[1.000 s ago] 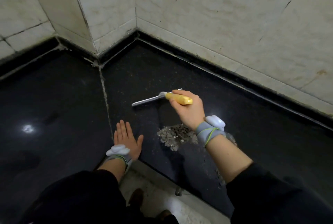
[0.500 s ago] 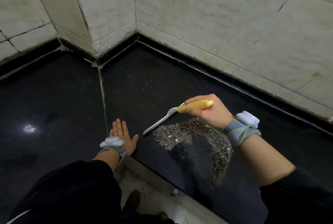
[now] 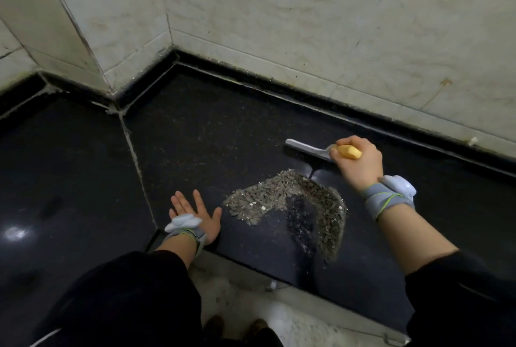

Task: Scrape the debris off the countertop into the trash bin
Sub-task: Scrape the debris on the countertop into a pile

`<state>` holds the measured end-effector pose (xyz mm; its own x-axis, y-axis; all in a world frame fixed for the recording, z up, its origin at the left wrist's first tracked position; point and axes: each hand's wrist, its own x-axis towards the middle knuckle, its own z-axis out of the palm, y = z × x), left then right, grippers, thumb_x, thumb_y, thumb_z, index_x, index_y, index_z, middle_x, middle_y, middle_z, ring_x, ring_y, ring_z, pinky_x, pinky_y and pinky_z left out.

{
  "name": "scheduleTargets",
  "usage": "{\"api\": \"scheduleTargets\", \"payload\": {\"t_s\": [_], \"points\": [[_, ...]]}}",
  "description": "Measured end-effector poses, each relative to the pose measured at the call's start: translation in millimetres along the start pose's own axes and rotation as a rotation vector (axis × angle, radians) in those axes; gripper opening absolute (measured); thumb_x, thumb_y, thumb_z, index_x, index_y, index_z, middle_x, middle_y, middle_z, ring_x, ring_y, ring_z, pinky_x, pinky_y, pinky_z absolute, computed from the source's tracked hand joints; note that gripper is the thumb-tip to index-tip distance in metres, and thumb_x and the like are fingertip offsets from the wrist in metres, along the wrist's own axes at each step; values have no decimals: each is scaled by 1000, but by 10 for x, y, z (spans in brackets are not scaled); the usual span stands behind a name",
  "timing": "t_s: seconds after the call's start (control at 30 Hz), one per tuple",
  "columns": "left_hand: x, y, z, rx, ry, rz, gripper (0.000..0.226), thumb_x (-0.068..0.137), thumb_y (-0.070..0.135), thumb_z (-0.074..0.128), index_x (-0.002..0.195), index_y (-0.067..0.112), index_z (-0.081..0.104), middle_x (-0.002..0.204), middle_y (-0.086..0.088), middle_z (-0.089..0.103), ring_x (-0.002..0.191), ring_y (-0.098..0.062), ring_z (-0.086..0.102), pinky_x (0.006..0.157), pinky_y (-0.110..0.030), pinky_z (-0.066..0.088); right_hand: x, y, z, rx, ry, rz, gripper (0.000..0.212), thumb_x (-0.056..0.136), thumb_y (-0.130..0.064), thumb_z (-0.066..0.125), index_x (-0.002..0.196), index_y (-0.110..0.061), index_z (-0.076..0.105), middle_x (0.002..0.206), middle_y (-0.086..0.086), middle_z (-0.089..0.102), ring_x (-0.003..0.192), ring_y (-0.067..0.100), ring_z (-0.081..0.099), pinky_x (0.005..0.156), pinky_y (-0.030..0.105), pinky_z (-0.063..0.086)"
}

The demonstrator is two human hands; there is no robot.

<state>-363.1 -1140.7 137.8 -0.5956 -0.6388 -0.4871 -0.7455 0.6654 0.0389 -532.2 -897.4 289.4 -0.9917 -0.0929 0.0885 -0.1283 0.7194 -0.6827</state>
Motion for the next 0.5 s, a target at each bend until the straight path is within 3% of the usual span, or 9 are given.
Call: {"api": "scheduleTargets", "payload": {"t_s": [0.13, 0.27, 0.43, 0.5], "points": [[-8, 20, 52, -21, 47, 12, 82, 95, 62, 20, 152, 13, -12, 153, -26, -23, 145, -39, -15, 118, -49, -1, -195, 4, 62, -73, -49, -63, 14, 78, -16, 72, 92, -15, 68, 95, 6, 65, 87, 22, 58, 70, 18, 31], [30, 15, 20, 6, -20, 6, 84, 94, 64, 19, 151, 13, -16, 152, -26, -26, 144, -40, -17, 117, -50, -1, -463, -110, 67, -70, -99, -110, 16, 75, -12, 72, 90, -15, 69, 87, -2, 64, 80, 14, 56, 64, 10, 32], [74, -5, 27, -15, -38, 29, 86, 94, 65, 19, 150, 13, -18, 150, -27, -30, 142, -41, -21, 116, -52, -4, -687, -243, -8, -67, -136, -95, 13, 73, -16, 74, 85, -20, 70, 82, -6, 68, 78, 13, 61, 64, 12, 40], [61, -16, 25, -7, -28, 48, 85, 94, 65, 20, 151, 14, -18, 151, -28, -28, 142, -42, -21, 116, -52, -4, -769, -295, -40, -67, -164, -89, 12, 73, -17, 75, 83, -22, 70, 81, -7, 69, 77, 13, 62, 66, 19, 45]]}}
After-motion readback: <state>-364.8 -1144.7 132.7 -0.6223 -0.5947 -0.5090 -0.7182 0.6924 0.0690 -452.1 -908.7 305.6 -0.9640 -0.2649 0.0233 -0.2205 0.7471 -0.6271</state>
